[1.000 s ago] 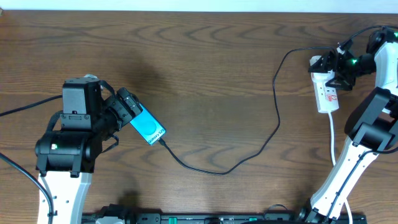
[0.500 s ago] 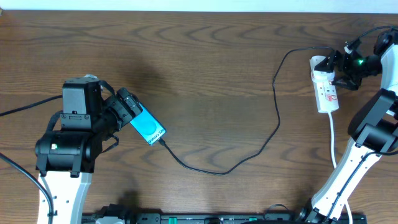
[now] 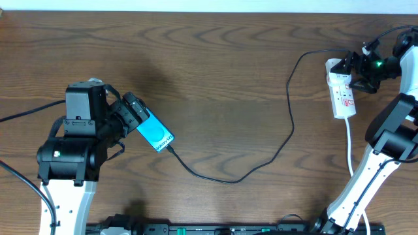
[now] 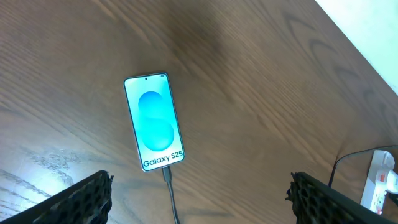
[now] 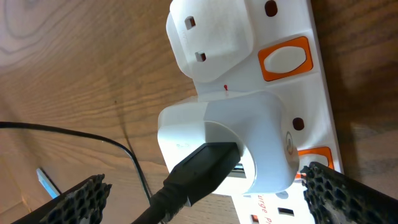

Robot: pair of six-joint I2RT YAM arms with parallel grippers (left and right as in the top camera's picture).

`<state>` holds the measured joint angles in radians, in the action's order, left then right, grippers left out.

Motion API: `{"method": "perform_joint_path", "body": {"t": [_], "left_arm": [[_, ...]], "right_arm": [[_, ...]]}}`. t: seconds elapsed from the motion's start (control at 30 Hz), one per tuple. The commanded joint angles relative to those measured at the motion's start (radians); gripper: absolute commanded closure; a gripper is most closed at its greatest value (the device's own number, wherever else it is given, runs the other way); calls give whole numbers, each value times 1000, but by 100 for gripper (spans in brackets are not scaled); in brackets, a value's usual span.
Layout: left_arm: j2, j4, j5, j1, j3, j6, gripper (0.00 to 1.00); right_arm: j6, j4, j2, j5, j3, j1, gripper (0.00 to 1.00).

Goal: Plug charger to phone and switch on socket

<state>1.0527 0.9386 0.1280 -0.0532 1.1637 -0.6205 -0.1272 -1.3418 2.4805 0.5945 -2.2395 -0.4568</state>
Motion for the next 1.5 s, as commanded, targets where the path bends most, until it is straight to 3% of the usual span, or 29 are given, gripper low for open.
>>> {"method": "perform_joint_path", "body": {"t": [0.0,1.47], "left_arm": [[-8,5,-9,5,23,18,9],[-8,11,-10,5,23,18,9]], "right_arm": [[-1,-2,-22,5,-23,2,1],[0,-8,-21,-57,-22,37,1]]}}
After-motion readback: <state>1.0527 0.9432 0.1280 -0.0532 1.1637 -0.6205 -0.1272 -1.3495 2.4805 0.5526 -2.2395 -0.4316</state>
